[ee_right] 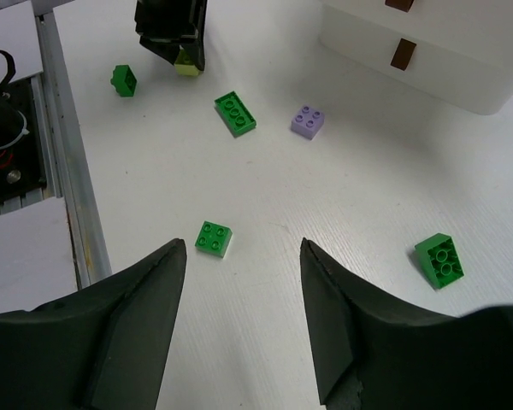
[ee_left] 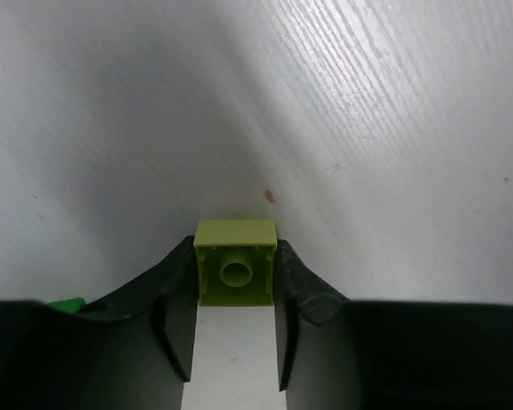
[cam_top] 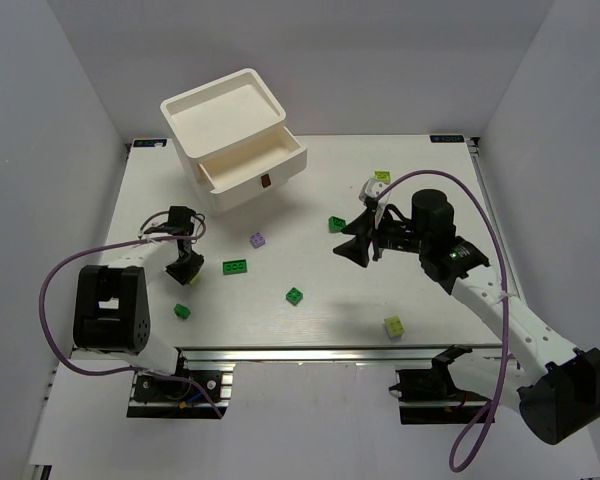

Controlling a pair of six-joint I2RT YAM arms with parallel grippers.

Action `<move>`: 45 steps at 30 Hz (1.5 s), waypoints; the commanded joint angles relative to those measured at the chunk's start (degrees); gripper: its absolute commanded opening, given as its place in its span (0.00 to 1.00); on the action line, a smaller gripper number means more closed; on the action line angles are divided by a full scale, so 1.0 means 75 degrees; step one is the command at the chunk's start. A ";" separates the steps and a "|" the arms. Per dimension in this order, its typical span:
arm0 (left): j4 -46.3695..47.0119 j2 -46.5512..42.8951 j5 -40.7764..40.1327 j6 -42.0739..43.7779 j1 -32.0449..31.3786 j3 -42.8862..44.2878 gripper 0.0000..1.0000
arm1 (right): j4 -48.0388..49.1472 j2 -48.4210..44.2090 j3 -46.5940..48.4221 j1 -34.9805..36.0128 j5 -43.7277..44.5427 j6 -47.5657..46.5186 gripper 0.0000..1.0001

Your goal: Sort the legos into containers by color

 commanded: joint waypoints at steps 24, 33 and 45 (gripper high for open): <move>0.2630 -0.1412 0.5022 0.3158 -0.0460 0.3385 0.00 | -0.0090 0.0302 -0.0019 -0.0254 0.0209 -0.0257 0.08; 0.1986 0.0194 0.4133 0.3486 -0.0941 0.5179 0.36 | -0.0125 0.0384 -0.0019 -0.0301 0.0221 -0.0398 0.21; 0.1482 0.0290 0.3615 0.3721 -0.1023 0.6094 0.69 | -0.0838 0.0700 0.0180 -0.0523 -0.0213 -0.1381 0.78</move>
